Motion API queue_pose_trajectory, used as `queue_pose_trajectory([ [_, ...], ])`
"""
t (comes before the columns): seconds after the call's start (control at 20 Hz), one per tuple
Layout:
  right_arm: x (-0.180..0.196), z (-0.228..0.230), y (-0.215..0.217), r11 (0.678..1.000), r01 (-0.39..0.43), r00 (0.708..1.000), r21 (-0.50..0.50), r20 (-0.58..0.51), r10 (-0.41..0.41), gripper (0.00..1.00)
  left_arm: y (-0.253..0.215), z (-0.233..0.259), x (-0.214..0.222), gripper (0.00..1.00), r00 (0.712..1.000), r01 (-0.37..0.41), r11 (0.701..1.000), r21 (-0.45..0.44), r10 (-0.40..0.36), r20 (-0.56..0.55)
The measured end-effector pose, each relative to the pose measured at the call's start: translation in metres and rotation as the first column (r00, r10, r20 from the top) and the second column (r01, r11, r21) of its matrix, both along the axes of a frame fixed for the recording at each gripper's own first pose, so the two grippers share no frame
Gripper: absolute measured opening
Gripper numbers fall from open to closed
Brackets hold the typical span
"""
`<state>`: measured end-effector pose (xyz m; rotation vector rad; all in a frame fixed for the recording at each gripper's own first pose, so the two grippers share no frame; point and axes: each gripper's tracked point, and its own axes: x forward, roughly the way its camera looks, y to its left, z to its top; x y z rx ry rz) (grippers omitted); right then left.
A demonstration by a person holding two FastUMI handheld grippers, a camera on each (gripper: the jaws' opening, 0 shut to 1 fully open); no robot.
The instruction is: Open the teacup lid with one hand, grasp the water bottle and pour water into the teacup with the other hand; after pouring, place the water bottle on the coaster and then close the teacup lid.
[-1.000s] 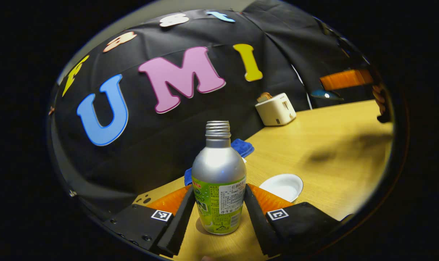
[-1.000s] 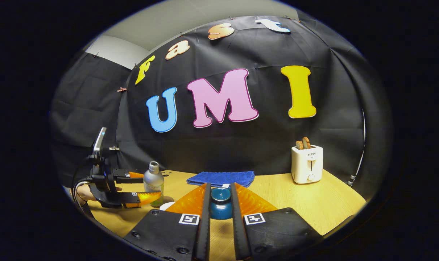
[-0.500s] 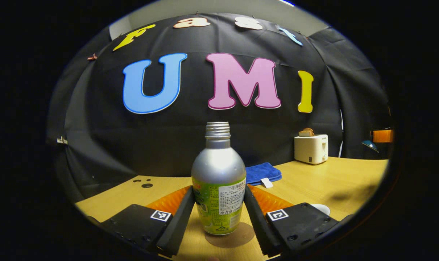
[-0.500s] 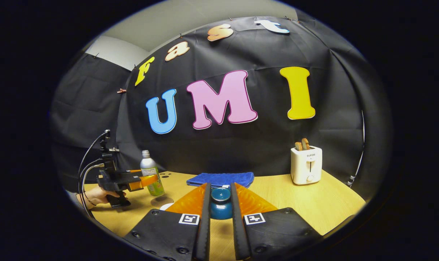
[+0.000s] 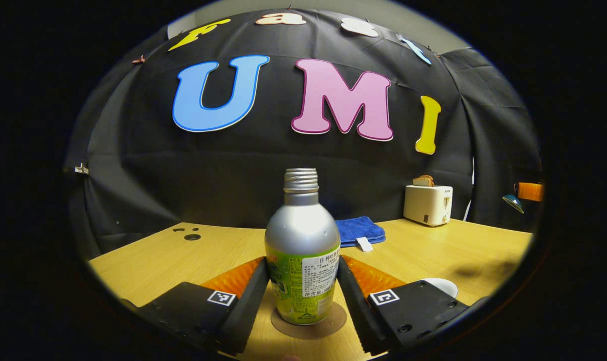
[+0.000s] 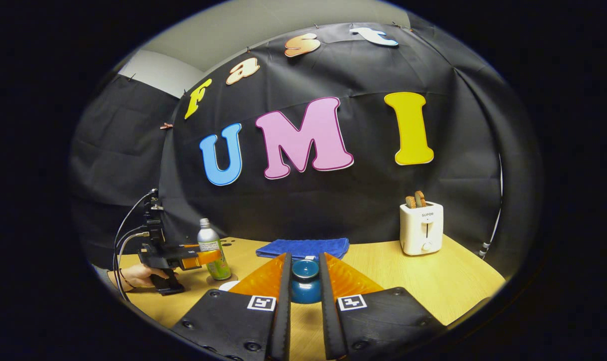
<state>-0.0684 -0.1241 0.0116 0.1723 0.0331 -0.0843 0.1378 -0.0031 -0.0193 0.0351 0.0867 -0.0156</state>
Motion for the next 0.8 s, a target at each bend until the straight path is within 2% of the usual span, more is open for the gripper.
queue_pose_trajectory([
  [0.15, 0.001, -0.002, 0.002, 1.000, -0.006, 1.000, 0.000, -0.007, 0.006, 0.25, 0.000, -0.008, 0.000, 0.83, 1.000, 0.000, 1.000, -0.005, 0.000, -0.021],
  [0.25, 0.001, -0.003, 0.004, 1.000, -0.010, 1.000, 0.000, -0.009, 0.010, 0.29, 0.001, -0.009, -0.001, 0.84, 0.999, -0.015, 1.000, 0.001, 0.015, -0.032],
  [0.4, 0.002, -0.005, 0.006, 1.000, -0.017, 1.000, 0.001, -0.013, 0.017, 0.35, 0.001, -0.006, -0.006, 0.92, 0.999, -0.020, 1.000, 0.000, 0.020, -0.047],
  [0.6, 0.007, -0.009, 0.017, 0.999, -0.037, 0.999, -0.001, -0.023, 0.037, 0.25, 0.000, -0.003, -0.024, 0.93, 0.998, -0.020, 0.999, -0.032, 0.018, -0.066],
  [0.7, 0.010, -0.013, 0.026, 0.999, -0.052, 0.998, -0.008, -0.032, 0.052, 0.35, 0.003, -0.006, -0.037, 0.93, 0.996, -0.033, 0.997, -0.065, 0.028, -0.085],
  [0.75, 0.013, -0.017, 0.033, 0.998, -0.064, 0.997, -0.010, -0.040, 0.063, 0.30, 0.005, -0.007, -0.045, 0.93, 0.995, -0.042, 0.995, -0.087, 0.034, -0.089],
  [0.8, 0.017, -0.020, 0.040, 0.997, -0.074, 0.996, -0.009, -0.048, 0.074, 0.30, 0.007, -0.006, -0.050, 0.92, 0.995, -0.048, 0.994, -0.102, 0.040, -0.087],
])
